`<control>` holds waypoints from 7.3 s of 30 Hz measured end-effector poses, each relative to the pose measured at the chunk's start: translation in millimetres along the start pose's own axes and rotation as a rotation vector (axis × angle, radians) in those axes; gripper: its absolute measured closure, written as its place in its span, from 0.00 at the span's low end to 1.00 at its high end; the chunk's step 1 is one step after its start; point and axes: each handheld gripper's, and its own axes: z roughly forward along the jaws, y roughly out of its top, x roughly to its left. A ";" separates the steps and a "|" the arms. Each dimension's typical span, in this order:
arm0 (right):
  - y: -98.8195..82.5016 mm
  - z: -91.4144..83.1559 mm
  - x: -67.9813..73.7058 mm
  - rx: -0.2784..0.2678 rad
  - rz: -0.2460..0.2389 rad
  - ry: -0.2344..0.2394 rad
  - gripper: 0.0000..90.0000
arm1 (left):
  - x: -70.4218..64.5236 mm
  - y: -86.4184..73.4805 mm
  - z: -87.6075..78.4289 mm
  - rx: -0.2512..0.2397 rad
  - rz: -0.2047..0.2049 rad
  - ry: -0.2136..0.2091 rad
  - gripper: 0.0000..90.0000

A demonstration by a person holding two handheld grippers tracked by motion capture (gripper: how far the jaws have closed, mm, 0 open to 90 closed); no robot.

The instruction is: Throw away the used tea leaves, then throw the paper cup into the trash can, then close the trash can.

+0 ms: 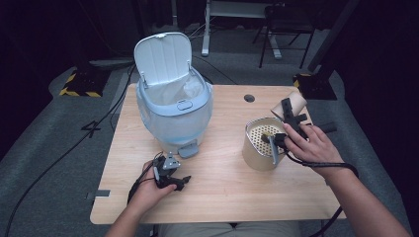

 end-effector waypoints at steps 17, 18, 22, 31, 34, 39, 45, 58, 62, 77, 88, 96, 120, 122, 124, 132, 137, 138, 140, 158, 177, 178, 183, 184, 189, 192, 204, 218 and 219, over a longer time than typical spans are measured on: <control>-57.1 22.5 -10.3 -0.145 1.448 0.612 0.31 | 0.1 0.0 -0.1 0.001 0.001 0.000 0.28; -60.1 23.4 -9.1 -0.144 1.507 0.641 0.31 | 0.1 0.0 -0.1 0.001 0.001 0.000 0.28; -69.1 26.9 -3.6 -0.176 1.694 0.746 0.31 | 0.1 0.0 -0.1 0.001 0.001 0.000 0.28; -78.9 31.2 4.9 -0.251 1.954 0.912 0.31 | 0.0 0.0 -0.1 0.001 0.001 0.000 0.28; -81.0 32.4 6.7 -0.266 2.003 0.944 0.31 | 0.0 0.0 0.0 0.001 0.001 0.000 0.28; -81.4 33.2 4.9 -0.297 1.978 0.953 0.31 | 0.0 0.0 -0.1 0.001 0.001 0.000 0.28; -80.6 35.0 -0.6 -0.341 1.953 0.965 0.31 | 0.1 0.0 0.0 0.001 0.001 0.000 0.28; -76.1 45.6 -29.1 -0.475 1.848 0.977 0.31 | -0.6 0.3 0.4 0.004 0.012 -0.004 0.25; -72.3 52.4 -43.5 -0.541 1.797 0.988 0.31 | -1.2 -0.2 0.1 0.004 0.016 -0.008 0.25; -47.3 83.5 -105.1 -0.712 1.680 1.022 0.32 | -1.5 -0.7 -0.8 0.006 0.018 -0.008 0.25; -19.2 97.3 -150.0 -0.737 1.675 1.034 0.32 | -1.5 -0.8 -0.2 0.002 0.013 -0.011 0.25; 12.7 105.9 -176.5 -0.766 1.697 1.040 0.31 | -1.3 -0.5 0.0 0.004 0.012 -0.015 0.25; 113.9 118.8 -222.9 -0.709 1.787 1.008 0.30 | -1.0 0.3 0.6 0.004 0.014 -0.014 0.24; 119.5 119.7 -223.3 -0.699 1.786 1.015 0.30 | -0.9 0.3 0.6 0.004 0.016 -0.013 0.24; 122.0 120.1 -222.0 -0.656 1.775 1.010 0.19 | -1.0 0.3 0.6 0.004 0.014 -0.014 0.24; 119.3 121.0 -220.1 -0.629 1.872 1.010 0.19 | -0.9 0.4 0.6 0.006 0.013 -0.015 0.24; 104.9 115.4 -219.6 -0.680 1.862 1.001 0.17 | -0.7 0.5 0.8 0.004 0.016 -0.015 0.24; 101.1 113.6 -219.2 -0.686 1.864 0.999 0.17 | -0.7 0.5 0.7 0.004 0.016 -0.015 0.24; 93.0 109.5 -217.7 -0.694 1.851 0.995 0.17 | -0.7 0.5 0.7 0.004 0.016 -0.015 0.24; -9.1 47.3 -170.6 -0.719 1.822 0.971 0.19 | 3.1 -2.2 -2.3 0.007 0.019 -0.019 0.24; -85.9 1.7 -71.4 -0.538 1.861 0.982 0.22 | 7.3 -10.6 -10.2 0.008 -0.032 0.030 0.22; -88.7 -1.4 -65.4 -0.531 1.861 0.977 0.22 | 7.1 -10.7 -10.2 0.008 -0.033 0.031 0.22; -98.3 -22.6 -31.9 -0.475 1.842 0.976 0.22 | 7.4 -10.9 -10.8 0.008 -0.030 0.038 0.21; -99.4 -27.3 -23.8 -0.465 1.847 0.980 0.22 | 7.1 -11.0 -10.8 0.008 -0.035 0.036 0.21; -99.7 -50.0 20.0 -0.411 1.897 0.992 0.23 | 6.6 -11.5 -11.0 0.007 -0.039 0.037 0.21; -94.7 -58.7 46.6 -0.393 1.928 1.011 0.23 | 6.7 -12.0 -11.5 0.008 -0.039 0.038 0.21; -58.0 -71.2 116.9 -0.318 1.951 1.064 0.25 | 9.3 -14.1 -15.7 0.013 -0.039 0.032 0.24; -17.8 -70.8 153.5 -0.162 1.841 1.139 0.23 | 16.8 -9.1 -39.6 -0.018 -0.090 0.062 0.29; -15.8 -70.7 156.0 -0.153 1.839 1.144 0.23 | 16.5 -7.9 -41.8 -0.025 -0.089 0.064 0.29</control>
